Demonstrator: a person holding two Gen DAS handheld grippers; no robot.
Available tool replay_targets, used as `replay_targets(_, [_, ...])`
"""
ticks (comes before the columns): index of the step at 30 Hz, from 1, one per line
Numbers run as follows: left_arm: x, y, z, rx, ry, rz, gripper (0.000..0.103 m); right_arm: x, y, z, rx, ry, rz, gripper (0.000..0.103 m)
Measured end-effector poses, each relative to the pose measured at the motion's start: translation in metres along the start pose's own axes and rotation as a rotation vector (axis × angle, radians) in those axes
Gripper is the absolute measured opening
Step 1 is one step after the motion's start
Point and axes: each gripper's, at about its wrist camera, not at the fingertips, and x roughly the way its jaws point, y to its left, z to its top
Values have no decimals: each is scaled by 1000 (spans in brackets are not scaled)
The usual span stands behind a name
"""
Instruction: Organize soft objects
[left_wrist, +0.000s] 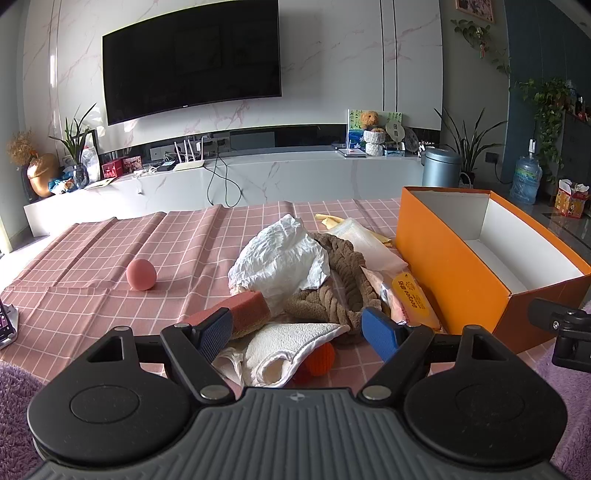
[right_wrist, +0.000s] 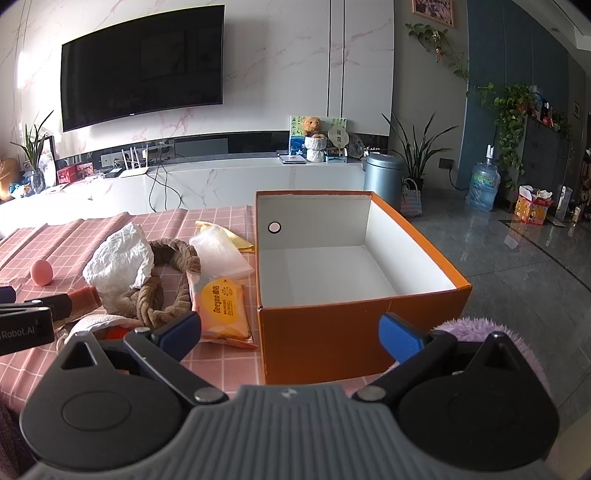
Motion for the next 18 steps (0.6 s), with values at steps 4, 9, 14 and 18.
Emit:
replay_targets(4, [0,0,0,1,0,-1,93,0,0,0,1,0,-1,101])
replay_targets(9, [0,0,-1,-1,2,-4,93,1,0,-1,0,2,1,101])
replay_targets(14, [1,3,-3,-5,1,-6,91,0,4,1,-16,-15,28,101])
replay_targets(18, [2,14,-3,-16,15,-27,87,2,11,4,-47,-28,61,101])
